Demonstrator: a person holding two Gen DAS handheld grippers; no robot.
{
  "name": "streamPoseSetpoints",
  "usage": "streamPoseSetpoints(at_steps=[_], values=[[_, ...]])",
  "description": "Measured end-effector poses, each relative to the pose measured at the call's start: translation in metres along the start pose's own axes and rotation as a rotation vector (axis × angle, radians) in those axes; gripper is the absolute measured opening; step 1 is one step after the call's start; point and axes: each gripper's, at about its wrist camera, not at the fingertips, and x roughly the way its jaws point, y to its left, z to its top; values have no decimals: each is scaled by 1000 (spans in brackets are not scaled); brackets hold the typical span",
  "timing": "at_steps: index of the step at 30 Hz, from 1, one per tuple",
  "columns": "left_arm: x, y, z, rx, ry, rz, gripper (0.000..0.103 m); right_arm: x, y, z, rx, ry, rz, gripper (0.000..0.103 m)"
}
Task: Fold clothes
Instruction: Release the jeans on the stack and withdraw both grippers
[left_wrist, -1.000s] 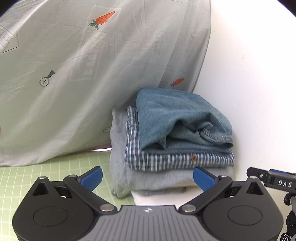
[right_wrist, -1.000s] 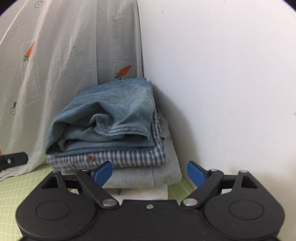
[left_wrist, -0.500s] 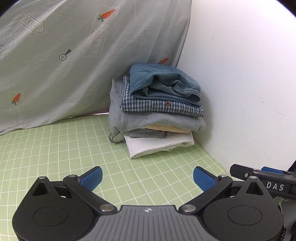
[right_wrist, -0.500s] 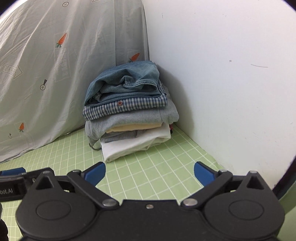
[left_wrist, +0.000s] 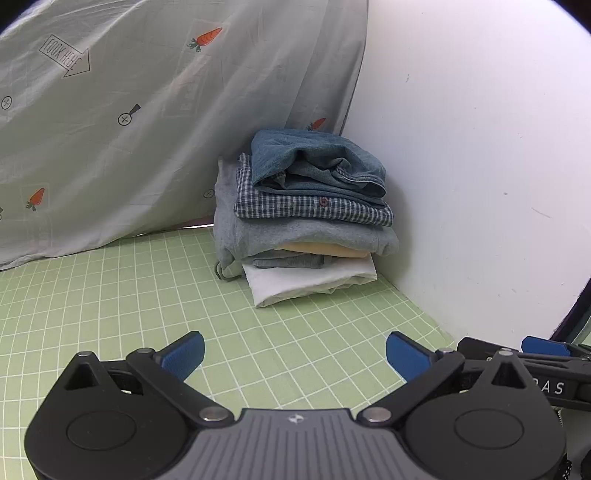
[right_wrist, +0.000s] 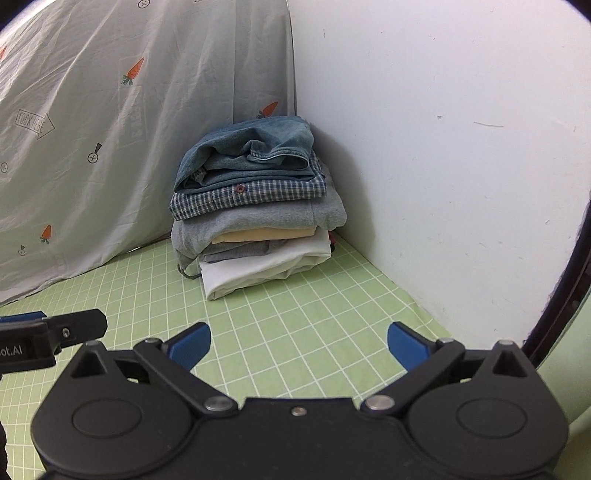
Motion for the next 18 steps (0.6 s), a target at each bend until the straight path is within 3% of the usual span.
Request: streamPoseSetpoints(at_steps=[18], values=[[0,-4,-1,7,4,1,103,-6,0,-2,5,-2,-4,103]])
